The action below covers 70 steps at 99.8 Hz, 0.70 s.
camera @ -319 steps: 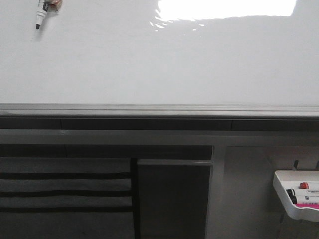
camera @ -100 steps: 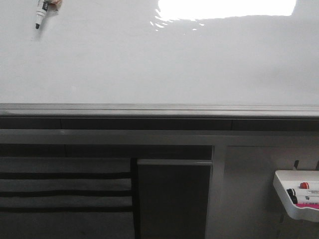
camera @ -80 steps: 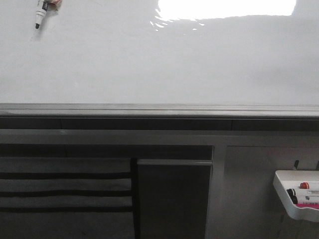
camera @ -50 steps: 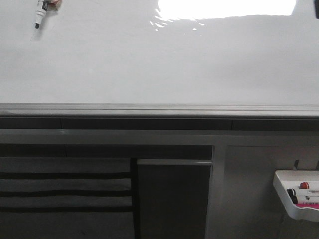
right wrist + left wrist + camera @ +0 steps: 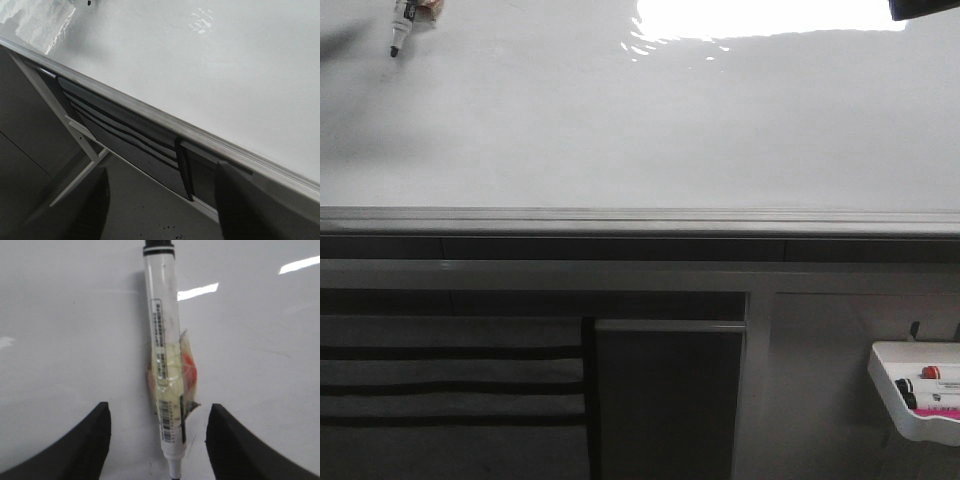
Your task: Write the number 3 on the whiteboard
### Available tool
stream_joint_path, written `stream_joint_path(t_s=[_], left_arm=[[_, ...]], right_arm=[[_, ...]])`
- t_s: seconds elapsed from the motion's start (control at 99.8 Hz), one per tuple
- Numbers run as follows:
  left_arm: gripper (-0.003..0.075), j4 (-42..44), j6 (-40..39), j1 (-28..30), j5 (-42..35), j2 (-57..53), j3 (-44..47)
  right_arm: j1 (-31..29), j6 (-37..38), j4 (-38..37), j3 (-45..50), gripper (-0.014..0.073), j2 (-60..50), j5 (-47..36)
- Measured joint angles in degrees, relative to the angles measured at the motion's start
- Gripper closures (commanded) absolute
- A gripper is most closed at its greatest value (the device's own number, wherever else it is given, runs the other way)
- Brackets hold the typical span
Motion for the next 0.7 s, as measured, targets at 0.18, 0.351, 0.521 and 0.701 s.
stream_joint_path(t_s=[0.18, 0.351, 0.521, 0.701], left_arm=[[0.0333, 0.0, 0.0, 0.1, 0.2, 3.1, -1.6], [0.0456, 0.0, 0.0, 0.1, 0.5, 3.7, -1.7], [0.0570, 0.0, 0.0, 0.1, 0.5, 3.7, -1.7], [0.0629, 0.0, 0.0, 0.1, 0.6, 3.7, -1.7]], right_arm=[[0.0, 0.0, 0.0, 0.0, 0.0186, 0.0, 0.0], [0.0, 0.0, 0.0, 0.0, 0.0186, 0.0, 0.0], [0.0, 0.0, 0.0, 0.0, 0.0186, 0.0, 0.0], [0.0, 0.0, 0.0, 0.0, 0.0186, 0.0, 0.0]])
